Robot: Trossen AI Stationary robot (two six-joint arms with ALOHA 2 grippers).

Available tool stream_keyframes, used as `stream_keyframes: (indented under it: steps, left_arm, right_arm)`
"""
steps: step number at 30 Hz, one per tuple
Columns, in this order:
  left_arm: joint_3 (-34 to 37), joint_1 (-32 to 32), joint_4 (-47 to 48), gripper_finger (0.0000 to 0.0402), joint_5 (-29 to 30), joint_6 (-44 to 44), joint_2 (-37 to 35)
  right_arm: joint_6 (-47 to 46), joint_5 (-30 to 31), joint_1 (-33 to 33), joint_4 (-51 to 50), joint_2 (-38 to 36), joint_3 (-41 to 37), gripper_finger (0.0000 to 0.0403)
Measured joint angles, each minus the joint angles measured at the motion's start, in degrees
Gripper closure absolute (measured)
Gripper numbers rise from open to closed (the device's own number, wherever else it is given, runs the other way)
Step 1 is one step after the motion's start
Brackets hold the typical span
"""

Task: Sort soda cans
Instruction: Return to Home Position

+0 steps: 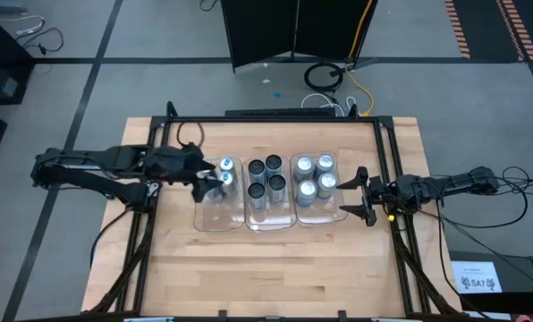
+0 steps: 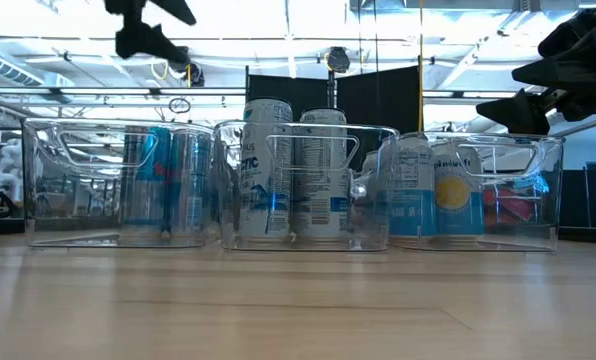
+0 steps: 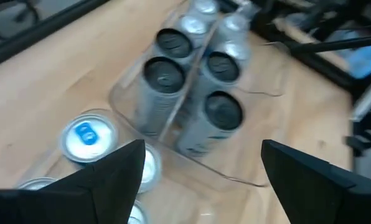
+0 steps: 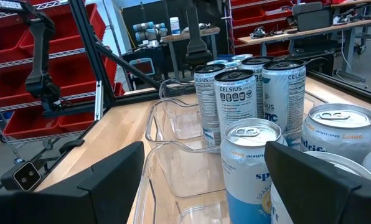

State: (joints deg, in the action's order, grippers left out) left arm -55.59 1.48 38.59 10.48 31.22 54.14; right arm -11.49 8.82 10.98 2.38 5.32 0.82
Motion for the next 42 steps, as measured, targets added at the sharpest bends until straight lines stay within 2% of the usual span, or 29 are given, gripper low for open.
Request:
stream_keyframes:
  steps: [5,8,14,19,22,25,28,31,33,37,42]
  left_arm:
    - [0.00,1.42,0.58,0.0072,-3.76,0.00,-3.67]
    - [0.00,1.55,1.99,0.0072,-3.84,-0.31,-4.56]
    - [0.50,2.42,1.07,0.0072,0.76,-1.61,-5.63]
    - [3.81,9.02,-0.77,0.0072,6.49,-9.99,-6.87]
    - [9.40,15.46,-10.91,0.0072,7.58,-13.76,-9.08]
    - [17.34,20.92,-20.06,0.0072,12.83,-15.51,-12.86]
    - [25.43,23.18,-22.40,0.0072,19.63,-12.77,-18.21]
    - [31.65,23.46,-25.21,0.0072,22.42,-10.51,-24.54]
    - [34.22,23.32,-27.26,0.0072,22.18,-11.39,-28.70]
    - [37.30,22.44,-31.20,0.0072,16.92,-15.91,-35.85]
    - [41.95,18.93,-41.22,0.0072,12.66,-22.23,-39.57]
  right_arm:
    - [0.00,0.02,0.00,0.01,0.00,0.00,0.0078]
    - [0.00,0.00,0.00,0.00,0.00,0.00,0.0078]
    - [0.00,0.00,0.00,0.00,0.00,0.00,0.0078]
    - [0.00,0.02,0.00,0.00,0.00,0.00,0.0078]
    - [0.00,0.01,0.00,0.00,0.00,0.00,0.0078]
    - [0.00,0.01,0.00,0.00,0.00,0.00,0.0078]
    - [0.00,0.00,-0.02,0.00,0.00,0.00,0.0078]
    - [0.00,0.00,0.00,-0.01,-0.02,0.00,0.0078]
    - [0.00,0.00,0.00,0.01,-0.01,0.00,0.0078]
    - [0.00,0.01,-0.01,0.00,-0.02,0.00,0.0078]
    - [0.00,0.00,0.00,0.00,-0.01,0.00,0.0078]
